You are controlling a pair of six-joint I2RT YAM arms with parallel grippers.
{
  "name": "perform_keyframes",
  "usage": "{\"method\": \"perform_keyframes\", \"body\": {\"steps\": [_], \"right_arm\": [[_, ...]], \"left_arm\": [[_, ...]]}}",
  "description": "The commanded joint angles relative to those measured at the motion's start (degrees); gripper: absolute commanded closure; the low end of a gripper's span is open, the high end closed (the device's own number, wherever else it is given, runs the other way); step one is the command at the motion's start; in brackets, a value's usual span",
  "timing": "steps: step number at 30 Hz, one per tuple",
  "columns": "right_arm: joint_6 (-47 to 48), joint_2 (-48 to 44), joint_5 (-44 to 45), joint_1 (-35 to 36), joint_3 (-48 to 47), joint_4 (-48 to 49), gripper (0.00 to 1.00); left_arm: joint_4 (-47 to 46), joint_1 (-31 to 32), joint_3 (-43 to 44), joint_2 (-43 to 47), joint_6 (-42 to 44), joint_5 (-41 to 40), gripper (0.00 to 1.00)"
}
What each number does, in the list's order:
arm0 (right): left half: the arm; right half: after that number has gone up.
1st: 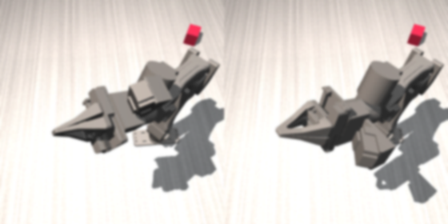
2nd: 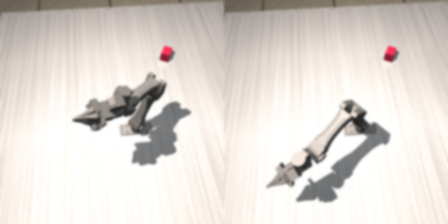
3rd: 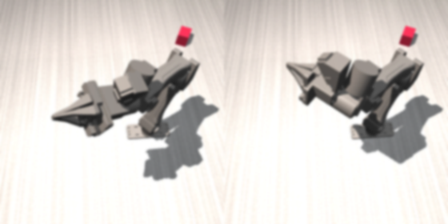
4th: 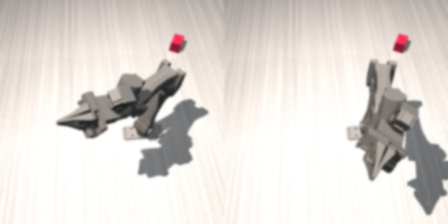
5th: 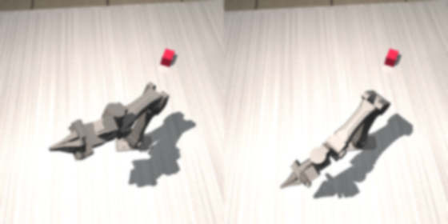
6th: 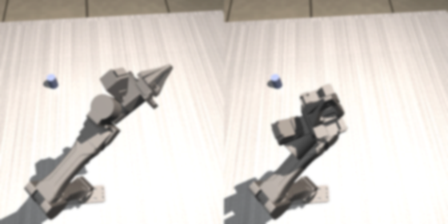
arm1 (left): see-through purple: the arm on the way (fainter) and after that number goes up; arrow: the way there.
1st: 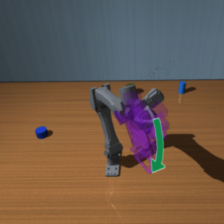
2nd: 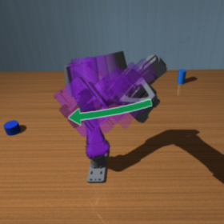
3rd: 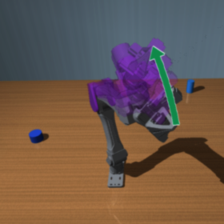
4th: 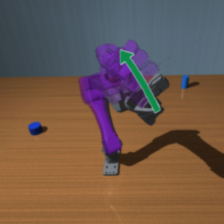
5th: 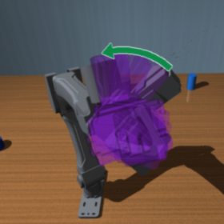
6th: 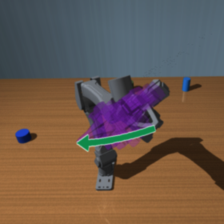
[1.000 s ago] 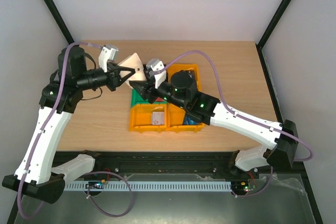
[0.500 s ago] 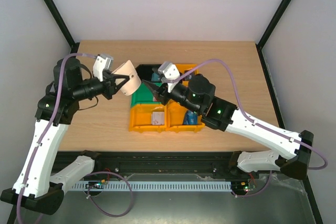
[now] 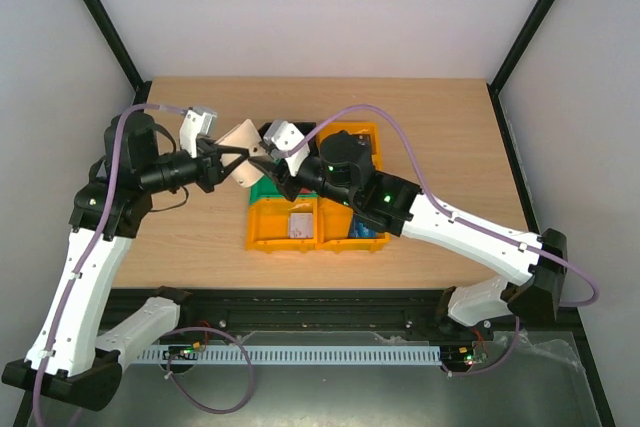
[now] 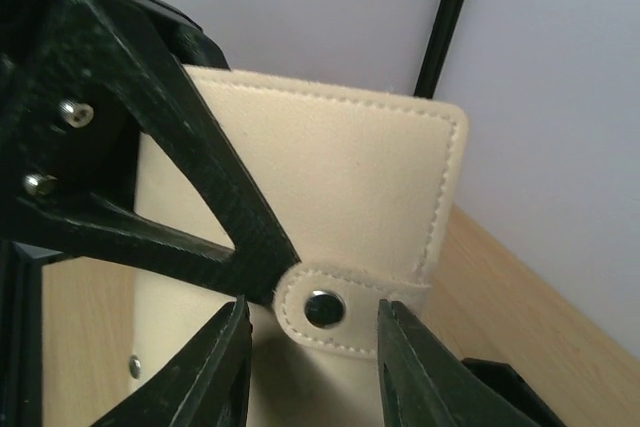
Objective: Take the credit cards out of the card holder
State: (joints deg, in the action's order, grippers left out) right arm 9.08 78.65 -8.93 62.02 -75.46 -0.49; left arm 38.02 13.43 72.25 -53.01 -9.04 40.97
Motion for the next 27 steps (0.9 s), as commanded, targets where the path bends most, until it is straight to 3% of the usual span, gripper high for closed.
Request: {"method": "perform_keyframes", "body": {"steps": [1, 6, 19, 21, 23, 27], "right_arm": [[2.1, 1.6, 6.1, 0.5, -2.7, -2.2, 0.67], [2.3, 2.1, 16.0, 0.5, -1.9, -0.2, 0.82], [0.7, 5.1, 24.1, 0.5, -5.6, 0.7, 0.72], [0.6, 5.8, 24.6, 0.5, -6.5, 0.6, 0.77], [0.0, 6.4, 26.1, 0.5, -6.8, 0.8, 0.93], [-0.3, 6.4, 27.3, 0.5, -6.7, 0.9, 0.98]], "left_arm": [[-2.0, -0.4, -0.2, 0.7, -1.2, 2.8, 0.98], [-1.5, -0.3, -0.4, 0.7, -0.7, 3.3, 0.98], [-0.6, -0.3, -3.0, 1.3, 0.3, 4.7, 0.98], [-0.5, -0.1, -3.5, 1.5, 0.5, 5.3, 0.98], [-0.2, 0.0, -3.9, 1.5, 0.6, 5.9, 0.98], [0.4, 0.1, -4.3, 1.9, 1.6, 6.2, 0.98]]}}
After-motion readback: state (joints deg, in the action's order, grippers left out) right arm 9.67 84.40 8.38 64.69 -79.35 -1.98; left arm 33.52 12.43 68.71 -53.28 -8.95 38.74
